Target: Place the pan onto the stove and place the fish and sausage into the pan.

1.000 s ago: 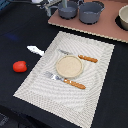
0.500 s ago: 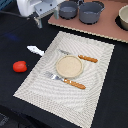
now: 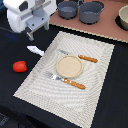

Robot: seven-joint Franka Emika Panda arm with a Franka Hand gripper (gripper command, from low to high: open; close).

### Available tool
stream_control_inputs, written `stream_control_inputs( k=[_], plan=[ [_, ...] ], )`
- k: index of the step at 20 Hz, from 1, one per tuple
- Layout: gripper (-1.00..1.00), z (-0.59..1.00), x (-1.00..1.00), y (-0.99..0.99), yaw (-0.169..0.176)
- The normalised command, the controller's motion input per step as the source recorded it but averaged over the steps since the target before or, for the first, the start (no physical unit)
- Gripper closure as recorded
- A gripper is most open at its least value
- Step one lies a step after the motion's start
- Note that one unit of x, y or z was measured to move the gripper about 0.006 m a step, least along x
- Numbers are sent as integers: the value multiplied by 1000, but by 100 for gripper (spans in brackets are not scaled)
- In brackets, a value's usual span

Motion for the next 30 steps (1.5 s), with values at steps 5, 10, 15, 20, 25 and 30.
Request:
stream_control_inputs(
  k=[5,10,15,20,25,30],
  plan=[
    [-100,-586,-50,-202,77],
    [-100,-583,-94,-31,44],
    [-100,-478,-130,31,30],
    [100,-357,-186,15,17],
    [100,-26,-105,10,5],
    [100,0,-91,0,0]
  ],
)
